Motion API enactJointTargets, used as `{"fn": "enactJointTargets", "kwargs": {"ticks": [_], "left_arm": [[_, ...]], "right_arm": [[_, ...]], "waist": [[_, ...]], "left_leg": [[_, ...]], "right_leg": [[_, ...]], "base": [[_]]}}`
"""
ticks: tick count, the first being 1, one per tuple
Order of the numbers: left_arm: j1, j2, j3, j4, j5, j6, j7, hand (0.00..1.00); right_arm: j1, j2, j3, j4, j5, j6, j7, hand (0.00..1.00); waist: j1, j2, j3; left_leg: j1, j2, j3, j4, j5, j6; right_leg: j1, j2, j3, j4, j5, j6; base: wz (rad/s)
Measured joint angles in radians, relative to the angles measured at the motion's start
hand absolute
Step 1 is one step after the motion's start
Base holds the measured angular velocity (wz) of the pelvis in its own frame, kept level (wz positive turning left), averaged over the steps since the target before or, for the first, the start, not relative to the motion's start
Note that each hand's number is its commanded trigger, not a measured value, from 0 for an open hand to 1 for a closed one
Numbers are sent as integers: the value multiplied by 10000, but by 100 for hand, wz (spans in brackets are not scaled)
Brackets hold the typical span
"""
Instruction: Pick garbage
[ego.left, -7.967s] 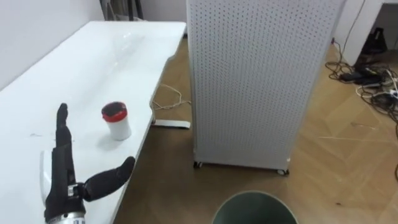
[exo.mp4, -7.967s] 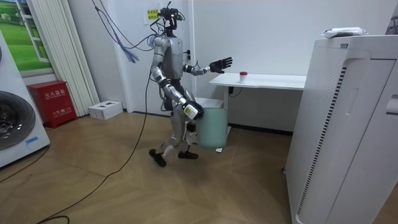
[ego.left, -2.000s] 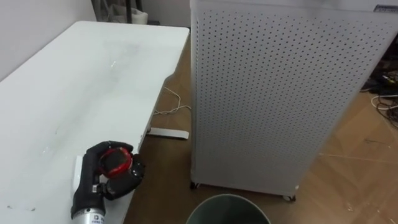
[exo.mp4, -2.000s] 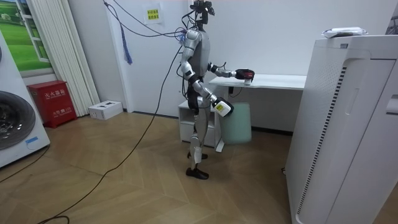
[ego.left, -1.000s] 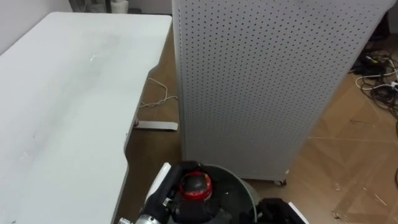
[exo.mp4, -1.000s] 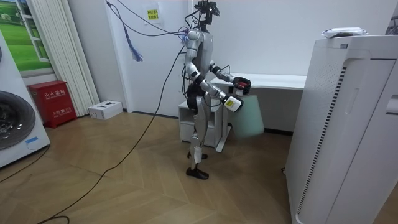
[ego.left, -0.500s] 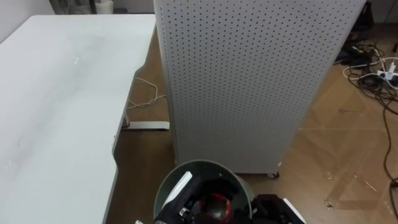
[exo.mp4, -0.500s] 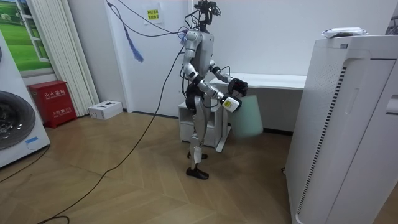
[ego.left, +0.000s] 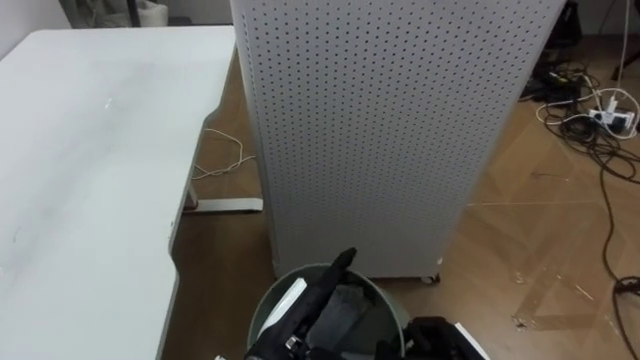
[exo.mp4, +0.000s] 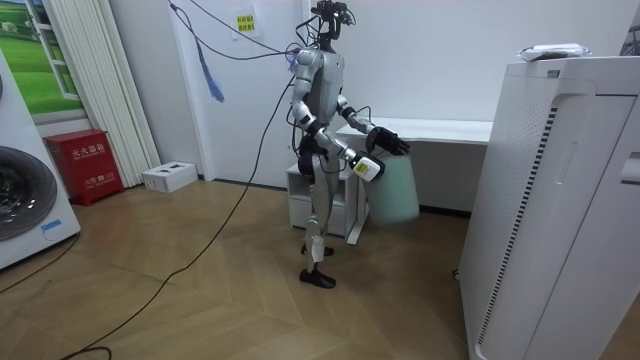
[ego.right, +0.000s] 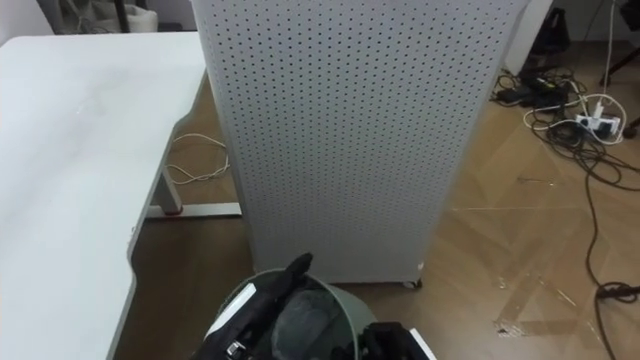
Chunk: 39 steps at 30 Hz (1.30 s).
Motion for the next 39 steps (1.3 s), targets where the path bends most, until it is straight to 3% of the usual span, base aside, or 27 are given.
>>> {"fn": "enactJointTargets", "kwargs": {"ticks": [9,14,15,17,18,19,20,21,22,23,26,33,39], "left_arm": [[84,159,333,-13,6,2,32,0],[359,241,677,52,-323,1,377,0],[496,266,789,58,-399,10,451,0],[875,278,828,59,-414,17,567,0],[953,269,857,64,-428,18,594,0],[1019,235,921,122,-494,14,597,0],[994,233,963,145,-522,13,598,0],[987,222,1169,148,-523,-7,635,0],[985,238,1232,158,-522,-22,713,0],[1027,293,1405,328,-519,-77,916,0],[1032,389,1582,396,-554,-95,1133,0],[939,396,1592,951,-646,-157,1396,0],[942,340,1899,2058,-683,-233,1486,0]], "right_arm": [[489,-38,-232,-245,38,0,-57,100],[828,-122,-236,-245,29,0,-81,100],[870,-126,-238,-236,53,0,-91,100],[1027,-244,-300,-177,54,0,-123,100],[1022,-279,-303,-147,70,0,-146,100],[1045,-365,-331,-105,235,0,-206,100],[1030,-403,-392,-89,343,0,-254,100],[919,-406,-602,101,428,0,-322,100],[849,-410,-681,229,442,0,-351,100],[823,-391,-866,570,441,-4,-405,100],[870,-410,-1128,606,431,-8,-626,100],[1065,-326,-1297,1031,451,-20,-877,100],[902,-297,-1290,1713,460,-19,-725,100]], "waist": [[-196,-33,21],[-147,-110,64],[-182,-205,123],[-158,-173,89],[-111,-165,101],[-116,-166,106],[-115,-109,72],[-107,-139,90],[-101,-163,100],[107,-339,14],[78,-368,11],[49,-176,-27],[444,-151,-26]], "left_leg": [[303,126,128,38,-131,-88],[350,506,430,1208,-807,-392],[227,552,357,1851,-900,-445],[-130,651,-51,3100,-903,-446],[-252,653,-225,3349,-915,-453],[-532,597,-665,3456,-985,-511],[-667,508,-887,3244,-984,-526],[-947,372,-1180,2548,-782,-655],[-1028,328,-1296,2244,-685,-496],[-891,309,-1300,2213,-577,-468],[-879,202,-1309,2083,-581,-454],[-543,139,-1273,1707,-575,-383],[-168,135,-794,1292,-571,-377]], "right_leg": [[142,129,12,155,-11,-36],[90,431,53,890,-474,-382],[17,475,189,1117,-695,-453],[125,548,629,1346,-810,-587],[127,570,719,1414,-821,-629],[65,683,991,1559,-821,-668],[9,727,1106,1609,-831,-683],[-85,795,1198,1658,-832,-685],[-128,836,1232,1710,-838,-688],[-145,843,1347,1685,-872,-678],[-144,841,1305,1557,-863,-644],[95,778,1336,1246,-846,-606],[-6,765,1345,1250,-860,-598]], "base": [[-8],[-35],[-52],[-55],[-46],[-24],[-20],[-16],[-40],[-31],[-9],[-4],[-33]]}}
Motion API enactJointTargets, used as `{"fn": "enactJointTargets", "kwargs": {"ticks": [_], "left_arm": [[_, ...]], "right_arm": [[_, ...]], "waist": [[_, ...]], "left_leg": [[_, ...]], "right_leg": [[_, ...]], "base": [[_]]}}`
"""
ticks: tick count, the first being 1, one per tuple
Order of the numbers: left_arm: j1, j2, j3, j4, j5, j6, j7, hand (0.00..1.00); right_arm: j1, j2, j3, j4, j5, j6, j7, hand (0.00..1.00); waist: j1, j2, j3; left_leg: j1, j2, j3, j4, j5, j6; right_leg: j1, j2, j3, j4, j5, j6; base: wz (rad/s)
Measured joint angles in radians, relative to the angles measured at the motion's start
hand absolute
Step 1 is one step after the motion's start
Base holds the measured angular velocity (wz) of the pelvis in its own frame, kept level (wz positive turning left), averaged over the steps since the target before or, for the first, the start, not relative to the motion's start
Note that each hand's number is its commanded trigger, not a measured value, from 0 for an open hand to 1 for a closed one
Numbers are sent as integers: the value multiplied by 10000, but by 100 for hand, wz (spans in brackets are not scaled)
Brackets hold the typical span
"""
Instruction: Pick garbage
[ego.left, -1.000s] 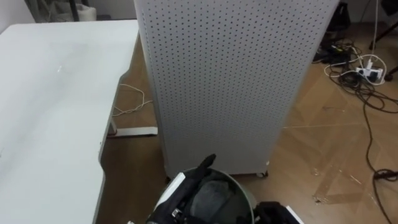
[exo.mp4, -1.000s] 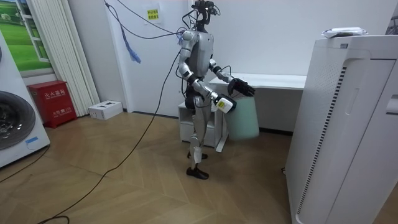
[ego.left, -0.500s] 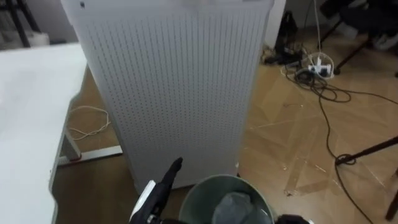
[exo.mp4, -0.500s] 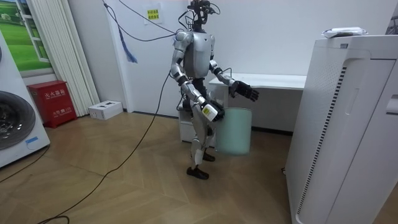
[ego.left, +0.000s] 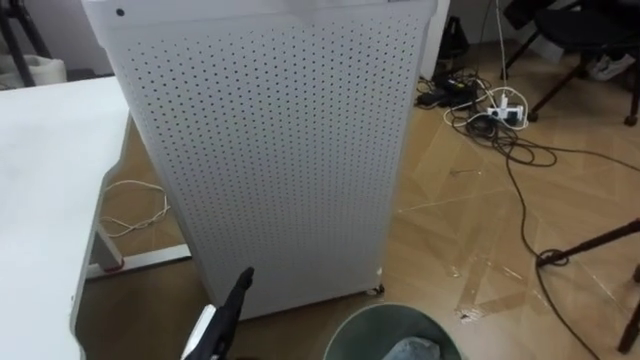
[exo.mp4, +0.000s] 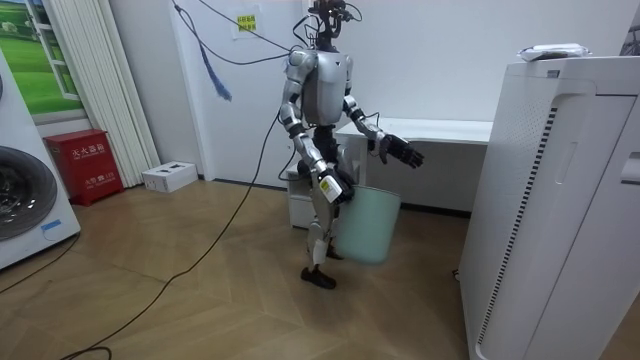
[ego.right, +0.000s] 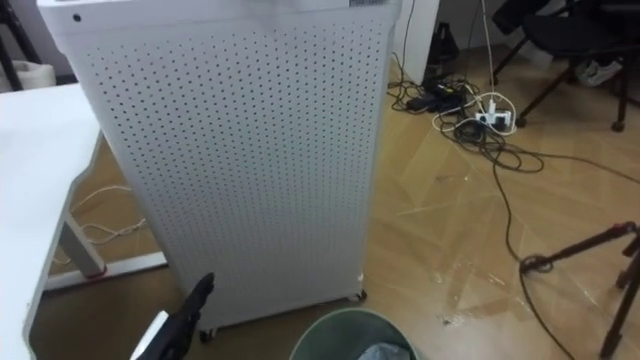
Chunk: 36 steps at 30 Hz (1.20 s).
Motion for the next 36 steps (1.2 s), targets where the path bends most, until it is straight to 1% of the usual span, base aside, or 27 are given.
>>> {"fn": "enactJointTargets", "kwargs": {"ticks": [1,3,5,7,9,10,13,14,15,16,19,22,26,27,29,31,32,33,34,35,36], "left_arm": [[6,5,110,324,-66,-1,27,0],[5,7,238,766,-66,1,84,0],[10,3,445,1089,-61,1,93,0],[25,4,691,1607,-50,7,145,0],[198,-5,747,1780,-56,12,222,0],[278,-24,736,2058,-58,5,209,0],[561,-33,737,2895,-62,74,147,0],[631,-33,750,2965,-57,105,104,0],[694,-34,759,3129,-50,160,21,0],[748,-51,813,3354,-45,194,-23,0],[1043,-99,1014,3503,-46,245,-46,0],[1077,-236,1269,3548,-35,243,-39,0],[1088,-265,1624,3653,-82,240,-92,0],[1054,-249,1662,3817,-197,247,-132,0],[1102,-247,1669,3894,-264,316,-195,0],[1108,-278,1781,3884,-259,525,-428,0],[1112,-296,1856,3871,-260,604,-470,0],[1123,-316,1942,3849,-265,700,-490,0],[1103,-311,1955,3848,-271,715,-501,0],[1077,-312,1948,3848,-269,717,-502,0],[1077,-354,1896,3848,-269,717,-519,0]], "right_arm": [[-23,-5,0,66,124,3,2,100],[-24,3,6,173,334,3,6,100],[-31,20,11,422,332,7,26,100],[-29,38,14,492,327,25,62,100],[-22,35,15,489,332,25,60,100],[-15,33,22,495,330,26,53,100],[18,36,128,492,331,25,69,100],[14,40,132,492,330,25,72,100],[1,57,131,494,331,24,69,100],[-9,114,128,494,332,20,68,100],[-17,265,128,493,327,-1,70,100],[-48,289,124,492,250,-6,75,100],[-74,286,100,469,125,-63,200,100],[-75,291,114,446,125,-62,204,100],[-88,293,119,388,127,-64,257,100],[-73,293,103,397,113,-62,368,100],[-67,292,101,397,112,-62,401,100],[-61,289,92,395,98,-61,473,100],[-64,290,90,384,107,-61,493,100],[-63,289,104,378,116,-61,491,100],[-29,284,116,390,122,-58,484,100]], "waist": [[99,-7,-3],[165,-40,-4],[255,-164,29],[331,-268,19],[391,-293,5],[472,-293,5],[481,-305,-5],[490,-309,-16],[530,-316,-13],[581,-318,-15],[631,-304,-15],[736,-306,-14],[784,-308,-15],[840,-311,-15],[912,-298,-10],[911,-280,4],[897,-274,11],[865,-232,19],[769,-194,14],[762,-197,25],[746,-237,32]], "left_leg": [[51,6,133,-87,0,0],[82,9,231,-160,0,0],[204,17,322,-301,1,1],[212,21,350,-319,0,1],[254,25,367,-375,1,1],[409,29,367,-519,1,1],[749,43,364,-728,4,5],[756,41,350,-751,4,5],[753,44,336,-757,4,5],[776,55,315,-759,3,5],[902,80,310,-772,3,5],[898,85,304,-767,3,4],[893,112,301,-705,1,2],[861,197,331,-572,-8,-14],[657,288,307,-58,-120,-101],[10,457,314,1449,-337,-198],[-170,555,316,1914,-343,-205],[-574,666,284,2788,-330,-208],[-1097,867,284,3766,-246,-217],[-1391,936,281,4252,-100,-243],[-1865,919,259,4667,-39,-260]], "right_leg": [[-42,-1,-13,-4,1,2],[-68,-7,-132,-20,4,6],[-57,-40,-141,-34,4,5],[-47,-59,-321,-74,4,5],[25,-81,-529,-228,35,20],[141,-81,-605,-349,53,27],[471,-77,-694,-586,71,39],[495,-81,-716,-571,71,40],[516,-89,-802,-573,87,56],[545,-111,-997,-590,98,48],[753,-143,-1293,-760,117,20],[746,-151,-1354,-740,116,19],[756,-135,-1375,-706,121,7],[758,-140,-1499,-697,137,-21],[760,-164,-1810,-662,146,-87],[762,-116,-1937,-515,-7,-234],[759,-106,-1993,-462,-68,-272],[755,-81,-2116,-298,-240,-390],[766,-48,-2086,-116,-384,-489],[766,-30,-2064,-4,-450,-546],[800,-4,-1897,89,-524,-637]], "base": [[-35],[-24],[-14],[-7],[-6],[-7],[-1],[0],[0],[0],[-2],[1],[0],[-11],[-8],[5],[13],[31],[37],[38],[42]]}}
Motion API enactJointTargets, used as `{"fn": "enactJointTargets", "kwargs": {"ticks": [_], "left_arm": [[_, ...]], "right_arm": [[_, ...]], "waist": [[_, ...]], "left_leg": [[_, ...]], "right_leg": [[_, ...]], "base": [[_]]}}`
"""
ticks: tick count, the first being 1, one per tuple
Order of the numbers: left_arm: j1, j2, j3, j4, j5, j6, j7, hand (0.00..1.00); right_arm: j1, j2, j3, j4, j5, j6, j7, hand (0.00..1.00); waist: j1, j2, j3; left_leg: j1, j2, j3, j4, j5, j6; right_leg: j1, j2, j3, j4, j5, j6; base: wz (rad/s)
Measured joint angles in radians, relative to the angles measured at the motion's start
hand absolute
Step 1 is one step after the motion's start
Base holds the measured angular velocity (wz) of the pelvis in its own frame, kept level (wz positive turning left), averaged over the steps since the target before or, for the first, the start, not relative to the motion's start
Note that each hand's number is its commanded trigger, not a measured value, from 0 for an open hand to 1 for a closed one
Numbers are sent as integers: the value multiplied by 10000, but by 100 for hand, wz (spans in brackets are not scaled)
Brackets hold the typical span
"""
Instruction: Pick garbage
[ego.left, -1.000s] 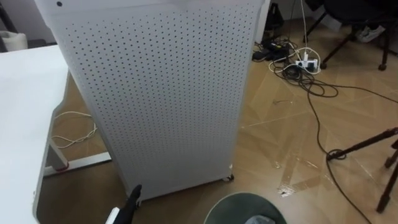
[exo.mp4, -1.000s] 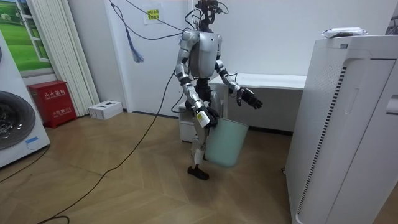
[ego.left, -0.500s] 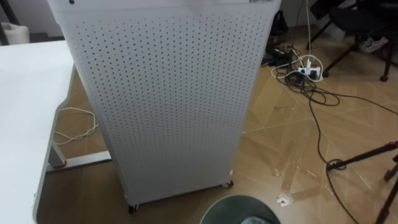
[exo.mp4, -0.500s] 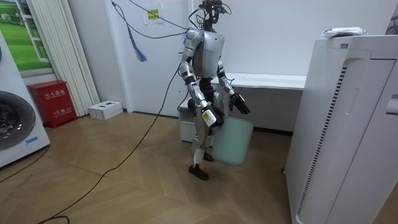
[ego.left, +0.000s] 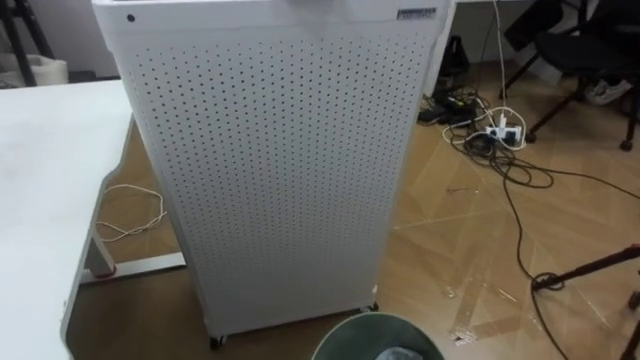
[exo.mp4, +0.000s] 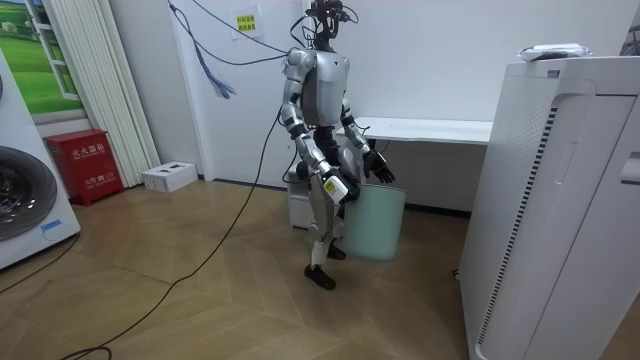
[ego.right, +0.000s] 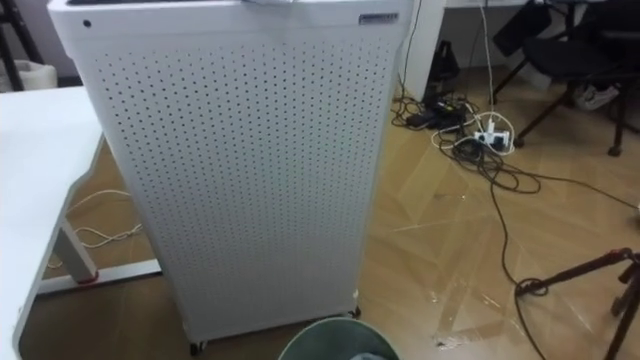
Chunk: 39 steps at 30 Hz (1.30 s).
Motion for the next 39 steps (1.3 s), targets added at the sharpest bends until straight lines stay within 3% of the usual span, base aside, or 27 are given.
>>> {"fn": "enactJointTargets", "kwargs": {"ticks": [1,3,5,6,7,9,10,12,13,15,16,17,18,19,20,21,22,24,25,27,28,29,30,34,39], "left_arm": [[-49,-49,-99,-15,-5,0,-99,0],[-56,-82,-242,-114,-82,-24,-172,0],[20,-82,-231,-158,-108,-41,-157,0],[70,-66,-157,-156,-109,-49,-144,0],[148,-72,-37,-157,-113,-66,-138,0],[150,-57,3,-161,-198,-146,-125,0],[145,-68,32,-161,-200,-222,-137,0],[163,-77,17,-160,-188,-303,-160,0],[166,-76,5,-175,-184,-303,-186,0],[159,-65,-3,-304,-189,-327,-186,0],[105,-59,-6,-381,-189,-395,-167,0],[44,-65,-19,-380,-178,-427,-160,0],[-76,-73,-47,-399,-164,-472,-150,0],[-113,-66,-46,-486,-170,-483,-148,0],[-218,-46,-49,-631,-165,-533,-124,0],[-313,-46,-94,-762,-157,-619,-64,0],[-335,-38,-119,-847,-157,-649,-28,0],[-455,-6,-294,-1116,-88,-716,290,0],[-454,-11,-384,-1297,-92,-713,376,0],[-425,-14,-488,-1741,-94,-712,417,0],[-430,-21,-499,-2081,-94,-714,478,0],[-434,-20,-521,-2222,-89,-714,560,0],[-435,-22,-533,-2379,-91,-740,650,0],[-389,6,-662,-2911,-78,-844,1038,0],[-253,9,-655,-4132,820,-819,1220,0]], "right_arm": [[2,6,-49,16,2,0,-28,100],[-6,-16,-95,194,89,9,-55,100],[-38,-32,-87,442,62,9,-20,100],[-20,-18,-35,540,27,36,50,100],[90,9,50,551,-3,77,114,100],[132,18,171,546,-13,77,186,100],[142,16,176,546,-13,74,245,100],[217,6,178,546,-12,71,246,100],[276,6,181,546,-26,72,230,100],[265,-6,175,523,-160,72,186,100],[168,-4,177,516,-178,72,155,100],[105,-9,177,515,-178,72,138,100],[3,-5,178,485,-188,72,100,100],[-34,4,180,449,-186,71,84,100],[-54,27,186,400,-179,70,70,100],[-62,28,187,380,-172,70,38,100],[-59,25,212,332,-160,69,4,100],[-91,1,296,-116,-151,54,-90,100],[-93,1,293,-241,-151,48,-119,100],[-92,36,297,-305,-164,48,-212,100],[-104,59,298,-355,-185,48,-244,100],[-110,65,301,-358,-197,47,-256,100],[-90,66,314,-341,-206,38,-267,100],[-109,49,314,-351,-183,-93,-192,100],[-130,-39,291,-363,-207,-166,-182,100]], "waist": [[-23,-24,20],[83,-75,9],[344,-3,-21],[428,46,-14],[471,24,-67],[400,-13,-156],[314,-63,-148],[308,-142,-97],[331,-230,-129],[340,-402,-134],[344,-527,-92],[366,-536,-77],[457,-478,-57],[486,-462,-48],[479,-458,-39],[445,-421,-20],[467,-374,15],[494,-253,50],[270,-165,55],[175,-107,35],[153,-123,28],[129,-124,23],[42,-141,-16],[-1,-89,-45],[57,-88,-45]], "left_leg": [[-544,-247,-18,-279,-83,123],[-1281,-613,-18,-1335,100,92],[-1534,-813,-34,-3299,810,53],[-1506,-837,-168,-4465,1378,156],[-1433,-831,-180,-4733,1938,210],[-1382,-908,-5,-4715,2320,421],[-1337,-946,106,-4577,2471,632],[-1267,-1064,113,-4261,2625,870],[-1238,-1147,268,-3951,2540,1127],[-1220,-1370,502,-3480,1929,1257],[-1142,-1577,567,-3209,1515,1389],[-1127,-1626,599,-3087,1349,1441],[-1117,-1626,652,-2826,1038,1484],[-1099,-1621,658,-2722,941,1474],[-954,-1622,614,-2642,784,1563],[-750,-1611,410,-2656,616,1580],[-677,-1604,285,-2678,535,1557],[-481,-1553,63,-2797,377,1553],[-430,-1560,-118,-2829,350,1566],[-330,-1604,-397,-2906,277,1505],[-235,-1635,-552,-2988,238,1434],[-148,-1653,-653,-3022,207,1380],[68,-1682,-848,-3118,145,1269],[817,-1429,-1050,-3906,154,941],[1215,-1303,-1050,-4397,176,827]], "right_leg": [[-18,61,240,65,-81,-39],[-17,87,453,64,-147,-16],[-8,107,452,167,-218,-114],[-46,128,444,426,-460,-102],[-22,72,431,649,-744,5],[-21,-133,255,847,-1110,282],[136,-288,54,785,-1189,430],[403,-436,43,803,-1390,457],[554,-605,80,888,-1657,554],[657,-1017,40,1250,-2038,762],[602,-1356,-273,1788,-2228,999],[462,-1489,-516,2238,-2248,1039],[83,-1737,-896,3281,-2048,1264],[-82,-1870,-1009,3850,-1827,1349],[-364,-1992,-1064,4636,-1344,1469],[-598,-1974,-1006,5240,-829,1466],[-713,-1954,-968,5317,-781,1484],[-1494,-1915,-971,5015,-1152,1432],[-1803,-1915,-971,4337,-1188,1445],[-2015,-1945,-939,2669,-1042,1449],[-2055,-1932,-894,1563,-495,1457],[-2025,-1924,-885,1237,13,1509],[-1730,-1873,-975,909,718,1418],[-722,-1492,-1399,11,673,1258],[-345,-1284,-1375,-492,687,1218]], "base": [[42],[16],[-19],[-28],[-23],[-5],[5],[2],[-4],[-10],[-17],[-26],[-20],[0],[21],[25],[13],[28],[52],[50],[44],[47],[40],[21],[3]]}}
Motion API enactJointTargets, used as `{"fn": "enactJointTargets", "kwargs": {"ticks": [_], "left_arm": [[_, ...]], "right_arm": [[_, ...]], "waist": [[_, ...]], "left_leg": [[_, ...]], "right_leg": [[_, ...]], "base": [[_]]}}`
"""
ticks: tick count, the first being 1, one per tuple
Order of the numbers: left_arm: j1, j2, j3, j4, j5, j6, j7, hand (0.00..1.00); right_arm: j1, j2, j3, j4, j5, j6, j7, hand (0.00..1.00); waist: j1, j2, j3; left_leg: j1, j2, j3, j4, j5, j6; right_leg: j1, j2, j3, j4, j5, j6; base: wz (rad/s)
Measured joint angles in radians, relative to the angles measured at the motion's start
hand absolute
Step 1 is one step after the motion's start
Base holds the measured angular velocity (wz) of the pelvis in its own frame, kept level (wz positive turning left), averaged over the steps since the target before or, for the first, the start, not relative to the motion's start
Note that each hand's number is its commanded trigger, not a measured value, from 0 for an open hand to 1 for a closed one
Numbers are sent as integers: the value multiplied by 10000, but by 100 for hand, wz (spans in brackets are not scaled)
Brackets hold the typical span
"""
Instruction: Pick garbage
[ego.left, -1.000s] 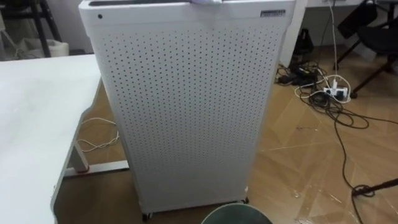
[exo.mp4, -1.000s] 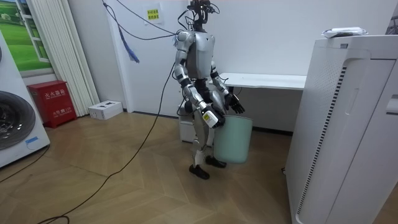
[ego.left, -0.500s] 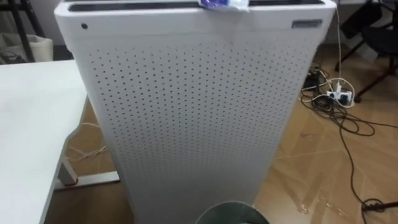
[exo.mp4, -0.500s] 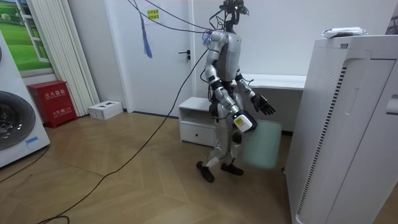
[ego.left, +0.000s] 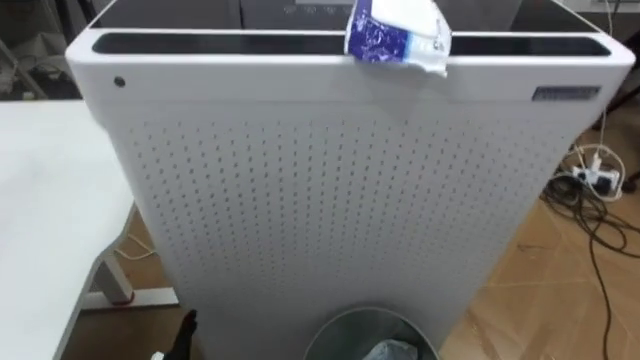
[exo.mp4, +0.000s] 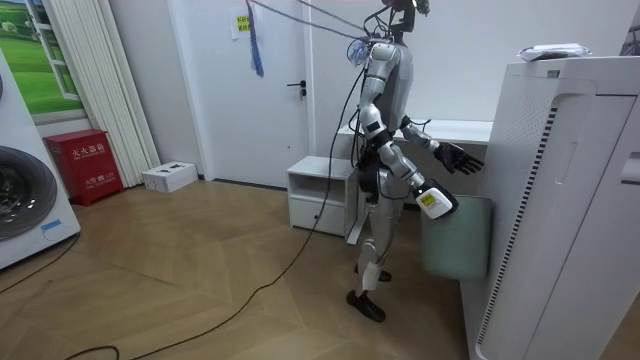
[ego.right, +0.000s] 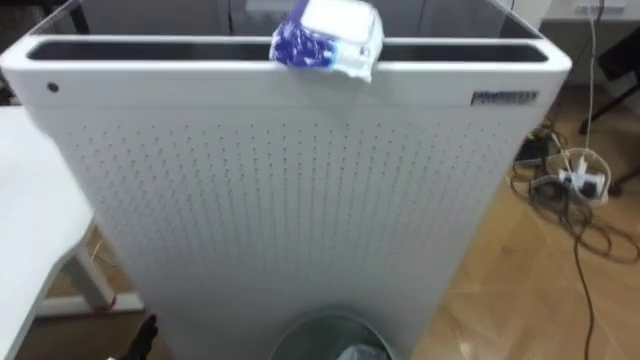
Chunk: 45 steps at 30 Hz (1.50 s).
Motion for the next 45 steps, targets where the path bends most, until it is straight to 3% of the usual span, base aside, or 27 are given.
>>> {"fn": "enactJointTargets", "kwargs": {"ticks": [5,10,12,22,24,27,34,45], "left_arm": [[383,127,23,-931,1292,29,189,0],[429,919,61,-2373,2103,48,771,0],[429,1022,170,-3093,2333,37,1160,0],[634,1114,768,-4240,3466,55,2035,0],[634,1234,891,-4847,3589,85,2293,0],[634,1310,976,-5278,3892,84,2569,0],[633,1310,1032,-5632,3919,84,2836,0],[621,1317,979,-7614,3924,22,3639,0]], "right_arm": [[48,-40,-5,-4,-15,1,6,100],[36,-123,-4,-6,-8,-17,80,100],[12,-173,-4,-5,-14,-42,130,100],[8,-356,5,-5,-30,-98,335,100],[13,-408,4,-4,-32,-99,358,100],[23,-545,4,33,-78,-99,390,100],[45,-588,9,111,-130,-100,430,100],[-14,-580,6,236,-1038,-117,423,100]], "waist": [[1,-53,47],[108,-20,148],[108,16,167],[204,60,187],[200,127,221],[203,288,208],[185,319,202],[95,344,205]], "left_leg": [[83,28,-60,-79,1,-1],[-28,21,-115,-108,37,-43],[-26,17,-114,-124,58,-47],[-65,13,-264,-66,86,-75],[-63,1,-318,-62,86,-75],[15,-33,-380,-185,98,-55],[173,-85,-474,-291,157,-44],[336,-120,-646,-245,157,-43]], "right_leg": [[272,68,199,-275,-1,5],[346,133,309,-518,86,65],[335,136,309,-514,97,62],[379,164,307,-605,100,57],[497,179,269,-755,149,69],[657,170,170,-925,204,92],[812,155,129,-1041,214,110],[1217,174,364,-1214,228,143]], "base": [[24],[2],[0],[4],[12],[8],[5],[5]]}}
